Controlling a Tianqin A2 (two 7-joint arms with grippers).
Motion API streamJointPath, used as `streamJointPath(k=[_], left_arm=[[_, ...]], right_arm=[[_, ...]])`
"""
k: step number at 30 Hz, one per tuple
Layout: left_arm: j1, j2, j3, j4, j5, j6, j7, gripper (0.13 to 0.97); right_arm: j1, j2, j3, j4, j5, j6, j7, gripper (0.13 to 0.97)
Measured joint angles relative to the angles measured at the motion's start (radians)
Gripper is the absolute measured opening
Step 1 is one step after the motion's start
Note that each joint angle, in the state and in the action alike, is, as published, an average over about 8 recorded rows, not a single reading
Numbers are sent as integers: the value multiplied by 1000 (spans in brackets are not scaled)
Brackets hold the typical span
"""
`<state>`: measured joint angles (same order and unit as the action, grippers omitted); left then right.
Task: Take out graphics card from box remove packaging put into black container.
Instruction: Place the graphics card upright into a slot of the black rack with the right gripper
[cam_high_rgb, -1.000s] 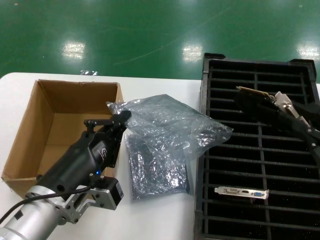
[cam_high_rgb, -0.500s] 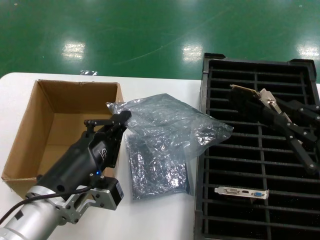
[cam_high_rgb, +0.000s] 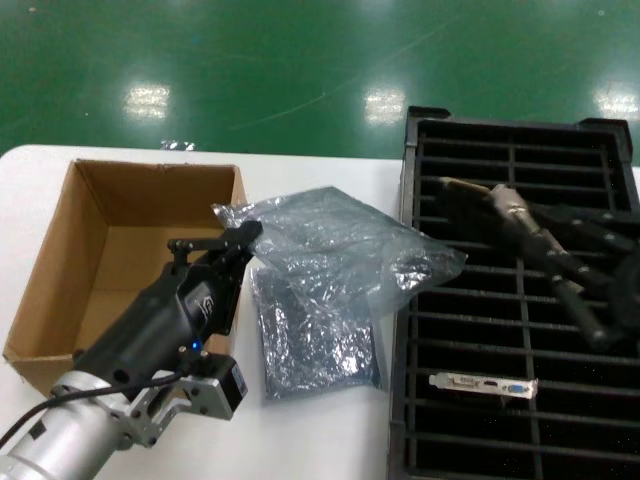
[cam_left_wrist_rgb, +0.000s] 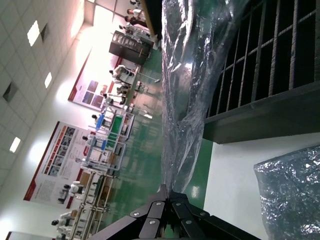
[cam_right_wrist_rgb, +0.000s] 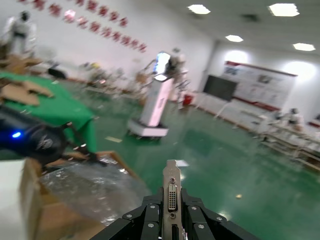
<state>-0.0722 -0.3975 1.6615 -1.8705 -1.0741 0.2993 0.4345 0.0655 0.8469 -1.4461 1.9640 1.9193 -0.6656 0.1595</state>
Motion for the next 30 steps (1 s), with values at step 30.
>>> streamJointPath(k=[30], left_arm=[[0,0,0,0,0,0,0,139]], right_arm=[[562,126,-310,65,-555,-560,684,193]])
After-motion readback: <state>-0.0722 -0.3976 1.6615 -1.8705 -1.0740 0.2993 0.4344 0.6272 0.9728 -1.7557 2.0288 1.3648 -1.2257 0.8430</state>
